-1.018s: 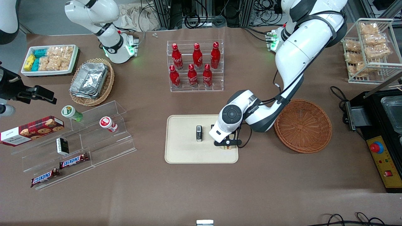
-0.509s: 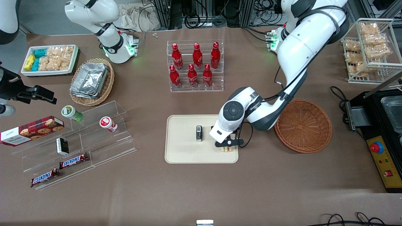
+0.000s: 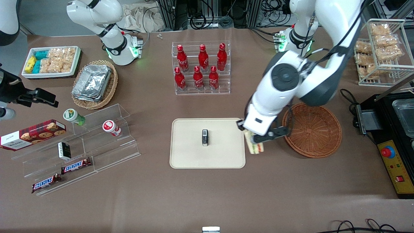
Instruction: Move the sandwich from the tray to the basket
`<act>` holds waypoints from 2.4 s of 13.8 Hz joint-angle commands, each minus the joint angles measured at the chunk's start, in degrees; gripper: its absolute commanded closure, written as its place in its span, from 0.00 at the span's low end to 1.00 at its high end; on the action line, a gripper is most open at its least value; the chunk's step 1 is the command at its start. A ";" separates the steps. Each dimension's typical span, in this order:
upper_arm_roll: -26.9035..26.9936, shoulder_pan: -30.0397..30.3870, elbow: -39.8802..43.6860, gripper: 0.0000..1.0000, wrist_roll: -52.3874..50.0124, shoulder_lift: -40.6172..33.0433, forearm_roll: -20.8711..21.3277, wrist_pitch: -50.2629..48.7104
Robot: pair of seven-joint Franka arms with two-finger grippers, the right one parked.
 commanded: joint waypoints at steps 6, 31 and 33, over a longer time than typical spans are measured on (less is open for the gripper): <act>20.56 -1.35 -13.25 1.00 -7.08 -11.03 -9.90 -3.32; 32.98 -1.17 -40.52 0.00 8.19 -4.61 -14.65 27.36; 32.98 -1.26 -40.44 0.00 8.80 -8.81 -14.21 25.09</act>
